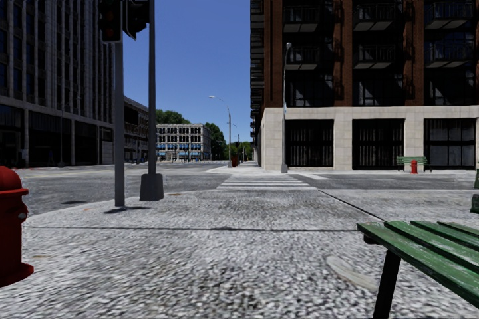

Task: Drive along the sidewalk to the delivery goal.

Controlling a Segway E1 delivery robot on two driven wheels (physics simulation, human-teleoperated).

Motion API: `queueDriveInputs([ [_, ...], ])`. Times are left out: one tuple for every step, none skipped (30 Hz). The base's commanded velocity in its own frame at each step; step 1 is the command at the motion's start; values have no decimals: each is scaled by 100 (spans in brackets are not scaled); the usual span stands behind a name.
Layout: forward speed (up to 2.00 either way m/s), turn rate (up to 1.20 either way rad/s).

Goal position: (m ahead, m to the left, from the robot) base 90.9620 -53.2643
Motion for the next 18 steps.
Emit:
queueDriveInputs([
  [200, 0],
  [200, 0],
  [200, 0],
  [200, 0],
  [200, 0],
  [200, -2],
  [200, -8],
  [200, -12],
  [200, -15],
  [200, -15],
  [200, -19],
  [200, -20],
  [200, -20],
  [200, -21],
  [200, -21],
  [200, -21],
  [200, -21],
  [200, -21],
])
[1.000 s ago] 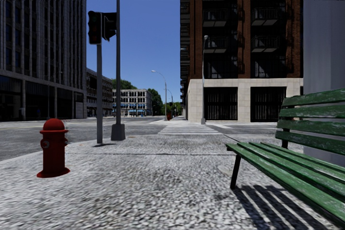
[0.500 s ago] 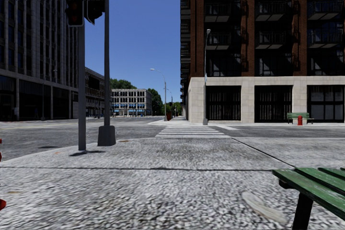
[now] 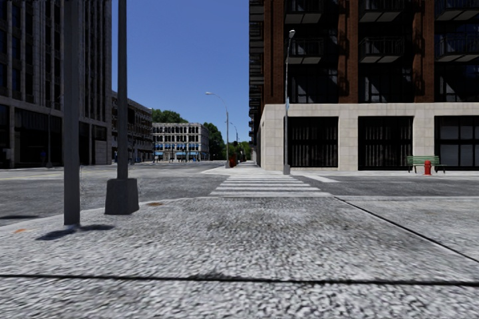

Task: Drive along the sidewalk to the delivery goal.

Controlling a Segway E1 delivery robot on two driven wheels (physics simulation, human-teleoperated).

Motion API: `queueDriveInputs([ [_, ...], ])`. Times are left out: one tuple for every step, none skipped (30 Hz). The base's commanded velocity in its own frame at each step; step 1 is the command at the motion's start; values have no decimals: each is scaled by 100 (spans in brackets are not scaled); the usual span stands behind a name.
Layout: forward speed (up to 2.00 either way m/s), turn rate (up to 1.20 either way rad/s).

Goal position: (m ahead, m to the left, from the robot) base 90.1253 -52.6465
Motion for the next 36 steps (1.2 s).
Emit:
queueDriveInputs([
  [200, -21],
  [200, -19],
  [200, -19],
  [200, -19],
  [200, -19],
  [200, -19],
  [200, -23],
  [200, -27],
  [200, -28],
  [200, -28],
  [200, -28],
  [200, -28],
  [200, -28],
  [200, -28],
  [200, -28],
  [200, -28],
  [200, -28],
  [200, -28],
  [200, -28],
  [200, -28],
  [200, -28],
  [200, 0],
  [200, 0],
  [200, 0],
  [200, 0],
  [200, 0],
  [200, 0],
  [200, 0],
  [200, 0],
  [200, 0],
  [200, 0],
  [200, 0],
  [200, 0],
  [200, 0],
  [200, 0],
  [200, 0],
])
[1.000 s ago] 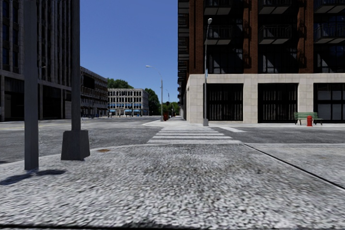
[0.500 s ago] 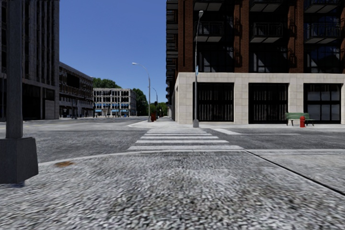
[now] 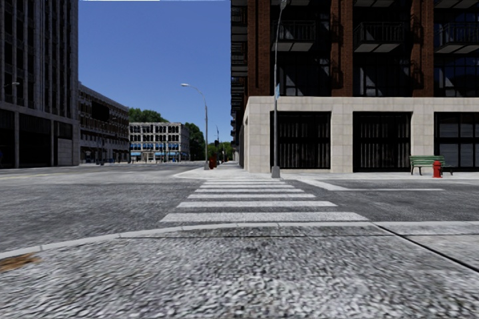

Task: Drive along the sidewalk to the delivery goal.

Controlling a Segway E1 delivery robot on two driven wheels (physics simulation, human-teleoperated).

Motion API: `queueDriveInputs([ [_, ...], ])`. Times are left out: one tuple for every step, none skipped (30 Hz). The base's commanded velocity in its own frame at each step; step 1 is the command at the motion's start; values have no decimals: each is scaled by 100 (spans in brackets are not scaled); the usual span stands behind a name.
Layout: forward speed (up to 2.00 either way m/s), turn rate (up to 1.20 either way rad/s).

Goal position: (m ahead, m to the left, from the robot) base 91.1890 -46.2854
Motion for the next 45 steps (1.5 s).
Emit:
queueDriveInputs([
  [200, 0],
  [200, 0],
  [200, 0],
  [200, 0],
  [200, 0],
  [200, 0],
  [200, 0],
  [200, 0],
  [200, 0],
  [200, 0],
  [200, 0],
  [200, 0],
  [200, 0],
  [200, 0],
  [200, 0],
  [200, 0],
  [200, 0],
  [200, 0],
  [200, 0],
  [200, 0],
  [200, 0],
  [200, 0],
  [200, 0],
  [200, 0],
  [200, 0],
  [200, 0],
  [200, 0],
  [200, 0],
  [200, 0],
  [200, 0],
  [200, 0],
  [200, 0],
  [200, 0],
  [200, 0],
  [200, 0],
  [200, 0],
  [200, 0],
  [200, 0],
  [172, 0],
  [172, 0],
  [146, 0],
  [132, 0],
  [126, 0],
  [125, 0],
  [125, 0],
])
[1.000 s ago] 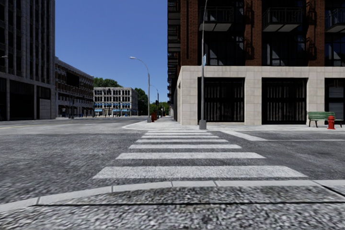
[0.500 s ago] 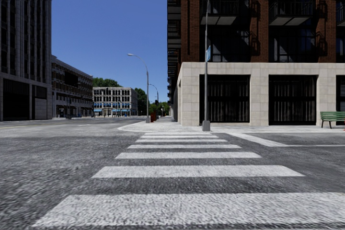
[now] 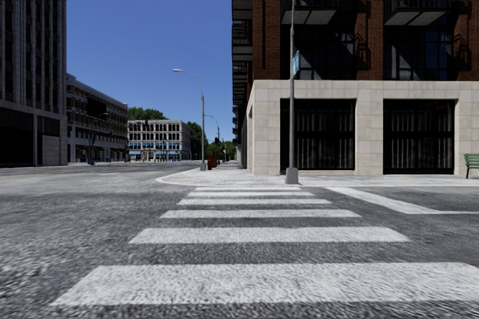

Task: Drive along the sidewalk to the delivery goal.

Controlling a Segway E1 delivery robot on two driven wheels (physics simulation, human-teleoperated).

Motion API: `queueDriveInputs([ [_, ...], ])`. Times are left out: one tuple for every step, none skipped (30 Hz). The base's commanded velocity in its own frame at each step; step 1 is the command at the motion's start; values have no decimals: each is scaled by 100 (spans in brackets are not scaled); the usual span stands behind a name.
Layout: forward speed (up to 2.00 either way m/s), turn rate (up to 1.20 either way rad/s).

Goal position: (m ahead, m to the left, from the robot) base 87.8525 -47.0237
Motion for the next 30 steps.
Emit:
queueDriveInputs([
  [124, 0],
  [124, 0],
  [124, 0],
  [124, 0],
  [124, 0],
  [124, 0],
  [124, 0],
  [124, 0],
  [124, 0],
  [124, 0],
  [124, 0],
  [124, 0],
  [125, 0],
  [129, 0],
  [136, 0],
  [136, 0],
  [146, 0],
  [150, 0],
  [152, 0],
  [153, 0],
  [153, 0],
  [154, 0],
  [154, 0],
  [154, 0],
  [154, 0],
  [154, 0],
  [154, 0],
  [154, 0],
  [200, 0],
  [200, 0],
])
